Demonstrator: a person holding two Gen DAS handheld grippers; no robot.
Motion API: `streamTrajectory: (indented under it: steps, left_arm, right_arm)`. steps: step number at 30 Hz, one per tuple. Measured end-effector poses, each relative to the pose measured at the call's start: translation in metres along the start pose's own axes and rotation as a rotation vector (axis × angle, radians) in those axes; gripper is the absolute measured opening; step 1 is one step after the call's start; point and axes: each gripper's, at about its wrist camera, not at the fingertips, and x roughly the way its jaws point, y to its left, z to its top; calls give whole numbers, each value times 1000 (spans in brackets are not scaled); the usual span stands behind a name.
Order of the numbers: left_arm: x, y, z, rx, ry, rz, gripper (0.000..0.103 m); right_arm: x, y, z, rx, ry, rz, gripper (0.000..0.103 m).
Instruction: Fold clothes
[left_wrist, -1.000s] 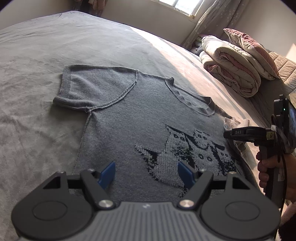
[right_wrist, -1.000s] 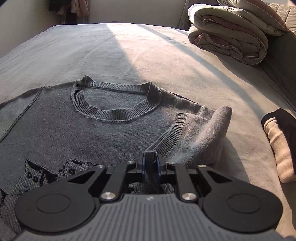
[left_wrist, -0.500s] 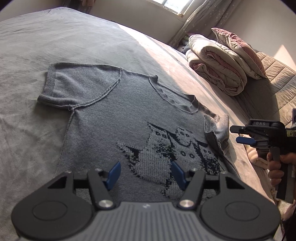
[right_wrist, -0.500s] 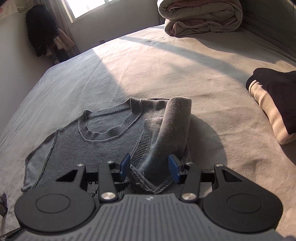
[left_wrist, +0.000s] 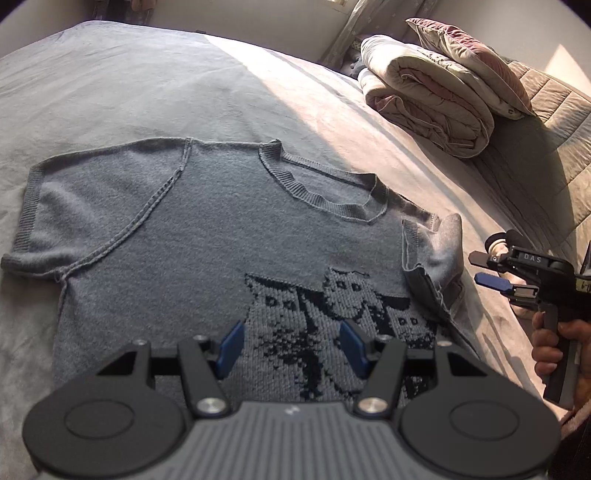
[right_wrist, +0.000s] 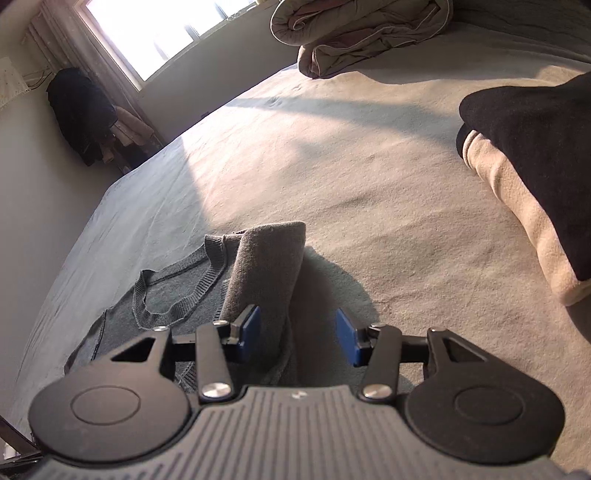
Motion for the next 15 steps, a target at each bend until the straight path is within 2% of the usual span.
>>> streamTrajectory:
  steps: [3,8,11,15]
  left_arm:
    - [28,-25,17,17,-7,25,58]
    - [72,-58,42,25,-25,-20,58]
    - [100,-73,56,51,-45,-33,58]
    - [128,-82,68,62,-56,-87,58]
  right_arm:
    - [13,-10,1,7,-5,62,50]
    - [23,-35,-8,22,-71,212,50]
    - [23,-42,-7,9,-82,258,49]
    - [23,-45,-3,-3,-93,268,50]
